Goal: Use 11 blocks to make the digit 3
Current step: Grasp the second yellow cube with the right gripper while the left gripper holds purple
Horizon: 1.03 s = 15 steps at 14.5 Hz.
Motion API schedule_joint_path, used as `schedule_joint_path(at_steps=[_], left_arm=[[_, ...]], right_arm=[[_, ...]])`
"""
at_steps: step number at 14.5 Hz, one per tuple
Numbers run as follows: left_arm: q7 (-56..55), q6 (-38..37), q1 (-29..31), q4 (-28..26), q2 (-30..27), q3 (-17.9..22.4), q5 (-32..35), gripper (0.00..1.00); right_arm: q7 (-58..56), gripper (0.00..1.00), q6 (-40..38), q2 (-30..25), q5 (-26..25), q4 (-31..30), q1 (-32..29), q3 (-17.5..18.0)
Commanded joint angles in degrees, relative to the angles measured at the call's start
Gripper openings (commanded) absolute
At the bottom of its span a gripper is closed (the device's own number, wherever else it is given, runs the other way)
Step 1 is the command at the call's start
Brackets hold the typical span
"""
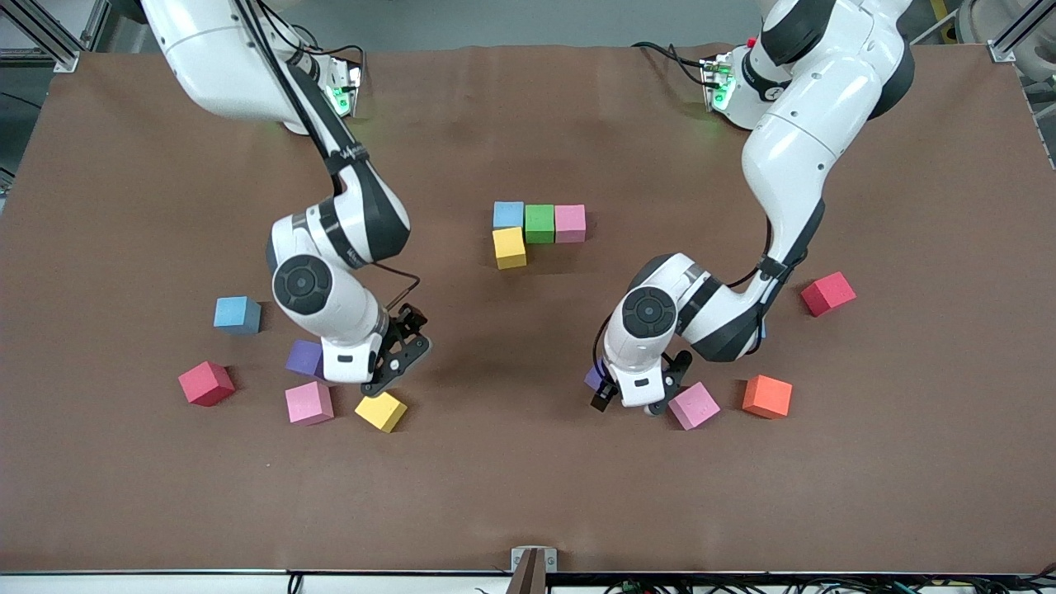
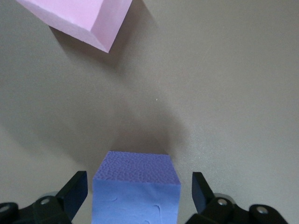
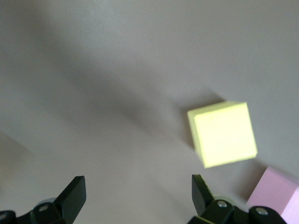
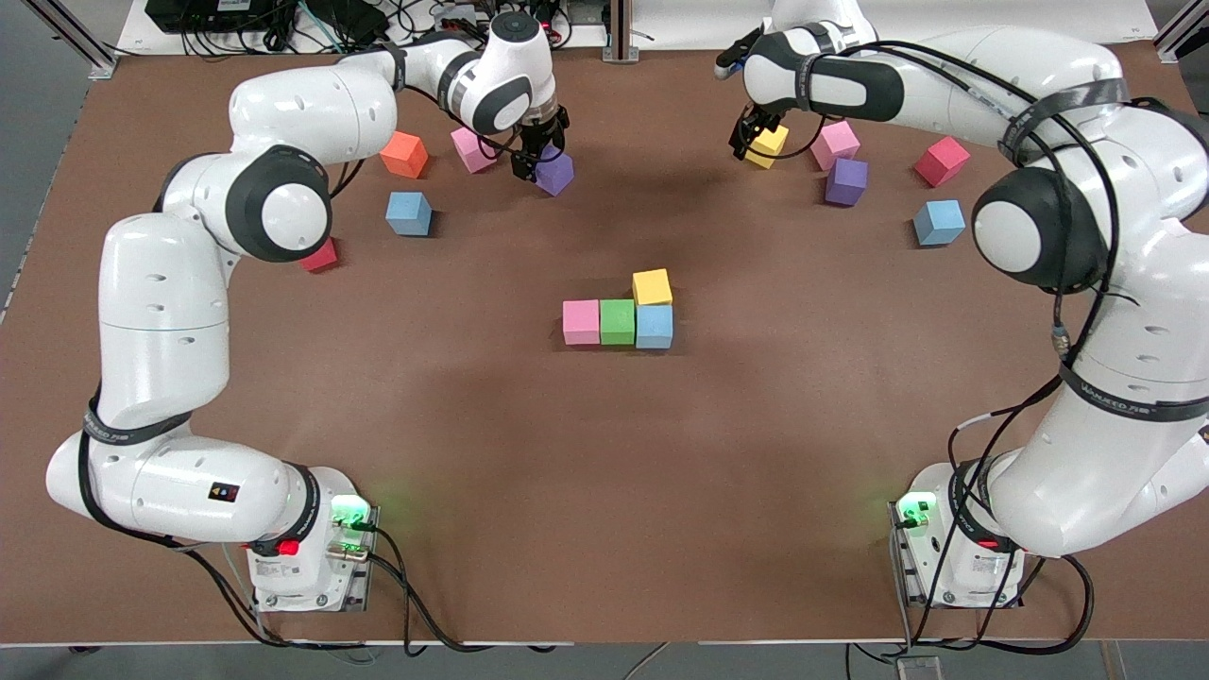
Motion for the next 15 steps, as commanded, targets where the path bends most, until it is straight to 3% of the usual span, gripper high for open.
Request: schedule_joint_path(at_steps=[1,3,5,13,15], left_arm=[[-0.7,0.2,-1.0,1.5,0.6,0.6,0.1,0.48],[-3.3,0.2,-0.8,1.5,0.3,0.6,0.1,0.14],[-5.0,0.0,-0.7,1.4,-0.4,0.4,-0.5,0.01],[-8.3,-4.6,1.2,-0.8,-8.5,0.0,-2.4,0.0],[-7.7,-4.7,4.2,-1.0,-9.1,-2.3,-4.3,0.0]], right_arm=[[-6.8,1.0,-0.5,6.1,-2.5,6.9,-1.8,0.8],[-9.8,1.0,-0.4,7.3,-3.3,7.7,-3.2,0.8],[-12.2,1.0,-0.4,9.1,-3.5,10.0,-4.3,0.8],[-11.9,1.0,-0.3,14.3,-3.7,15.8,-5.1,-0.5],[-11.6,1.0,-0.5,14.4,-3.6,15.8,-4.6,-0.5]])
